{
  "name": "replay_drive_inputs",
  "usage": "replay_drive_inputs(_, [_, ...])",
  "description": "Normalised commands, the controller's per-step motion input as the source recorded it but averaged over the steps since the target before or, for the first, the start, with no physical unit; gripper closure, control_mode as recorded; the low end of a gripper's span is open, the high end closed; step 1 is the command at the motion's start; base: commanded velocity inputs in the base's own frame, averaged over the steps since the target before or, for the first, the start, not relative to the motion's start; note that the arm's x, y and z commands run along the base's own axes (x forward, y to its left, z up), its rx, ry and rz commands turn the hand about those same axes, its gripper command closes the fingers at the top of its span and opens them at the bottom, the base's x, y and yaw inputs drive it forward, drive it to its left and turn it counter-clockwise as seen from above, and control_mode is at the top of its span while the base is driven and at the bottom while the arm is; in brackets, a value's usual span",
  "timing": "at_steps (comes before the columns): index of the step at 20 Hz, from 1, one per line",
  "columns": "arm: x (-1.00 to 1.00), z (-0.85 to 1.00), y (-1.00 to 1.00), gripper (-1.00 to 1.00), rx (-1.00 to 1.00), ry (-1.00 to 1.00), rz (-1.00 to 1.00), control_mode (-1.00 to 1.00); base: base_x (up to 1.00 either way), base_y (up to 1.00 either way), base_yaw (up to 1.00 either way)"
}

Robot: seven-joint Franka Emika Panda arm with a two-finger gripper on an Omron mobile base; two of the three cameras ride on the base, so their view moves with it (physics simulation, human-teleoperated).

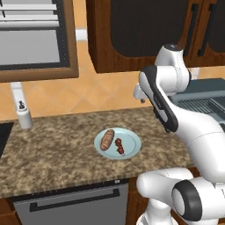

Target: Pick up the kebab skewer and baguette bread, and place them inside the toaster oven. Close the toaster oven door and start by setting the timer.

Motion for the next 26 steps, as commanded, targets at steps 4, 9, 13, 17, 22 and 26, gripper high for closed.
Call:
replay_drive_inputs(4, [0.00,0.00,0.00,-1.00,0.00,0.00,0.00,1.00,0.00,-0.47,0.00])
replay_drive_inputs(9, [0.00,0.00,0.00,-1.00,0.00,0.00,0.00,1.00,0.00,-0.35,0.00])
replay_drive_inputs(13, [0.00,0.00,0.00,-1.00,0.00,0.00,0.00,1.00,0.00,0.00,0.00])
replay_drive_inputs(17, [0.00,0.00,0.00,-1.00,0.00,0.00,0.00,1.00,0.00,0.00,0.00])
replay_drive_inputs(22, [0.00,0.00,0.00,-1.00,0.00,0.00,0.00,-1.00,0.00,0.00,0.00])
replay_drive_inputs(26, [0.00,0.00,0.00,-1.00,0.00,0.00,0.00,-1.00,0.00,0.00,0.00])
